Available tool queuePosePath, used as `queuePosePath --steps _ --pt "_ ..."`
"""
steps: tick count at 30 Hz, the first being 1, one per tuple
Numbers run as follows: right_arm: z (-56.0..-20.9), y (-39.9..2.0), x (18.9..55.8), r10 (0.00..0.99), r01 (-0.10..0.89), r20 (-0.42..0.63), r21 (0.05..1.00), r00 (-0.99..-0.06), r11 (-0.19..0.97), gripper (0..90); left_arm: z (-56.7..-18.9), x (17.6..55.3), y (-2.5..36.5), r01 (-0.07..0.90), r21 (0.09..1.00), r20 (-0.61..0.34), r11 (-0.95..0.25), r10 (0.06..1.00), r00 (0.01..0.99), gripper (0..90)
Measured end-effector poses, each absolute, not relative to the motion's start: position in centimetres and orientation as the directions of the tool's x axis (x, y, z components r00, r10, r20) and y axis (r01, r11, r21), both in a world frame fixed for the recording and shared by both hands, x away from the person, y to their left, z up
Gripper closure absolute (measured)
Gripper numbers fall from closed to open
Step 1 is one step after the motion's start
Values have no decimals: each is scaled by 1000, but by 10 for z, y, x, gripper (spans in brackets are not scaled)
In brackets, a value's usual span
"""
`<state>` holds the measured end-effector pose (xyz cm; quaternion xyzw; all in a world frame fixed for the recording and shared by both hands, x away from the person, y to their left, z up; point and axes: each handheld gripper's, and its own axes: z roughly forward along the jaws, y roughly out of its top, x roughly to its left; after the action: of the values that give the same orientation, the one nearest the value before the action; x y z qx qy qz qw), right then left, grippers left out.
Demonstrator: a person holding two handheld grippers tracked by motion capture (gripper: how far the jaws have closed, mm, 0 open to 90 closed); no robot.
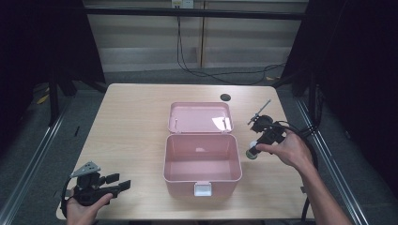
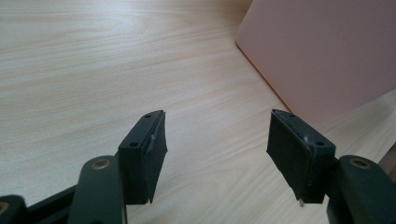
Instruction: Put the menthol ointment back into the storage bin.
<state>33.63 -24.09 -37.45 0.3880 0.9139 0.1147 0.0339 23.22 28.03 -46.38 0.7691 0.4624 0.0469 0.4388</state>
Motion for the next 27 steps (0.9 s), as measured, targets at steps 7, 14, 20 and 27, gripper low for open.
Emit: queuePosePath --steps 7,14,20,27 --pt "-358 -242 331 702 682 20 256 -712 685 511 -464 232 280 668 720 -330 -188 754 568 375" --pt "-337 -245 328 691 663 19 305 -722 684 511 -464 232 280 670 719 -332 -184 756 564 371" --pt "-321 -244 326 675 640 2 318 -738 699 511 -464 232 280 668 720 -329 -187 756 566 371" --pt "-304 -237 325 653 608 -1 365 -757 705 511 -464 232 280 664 723 -322 -192 756 570 377"
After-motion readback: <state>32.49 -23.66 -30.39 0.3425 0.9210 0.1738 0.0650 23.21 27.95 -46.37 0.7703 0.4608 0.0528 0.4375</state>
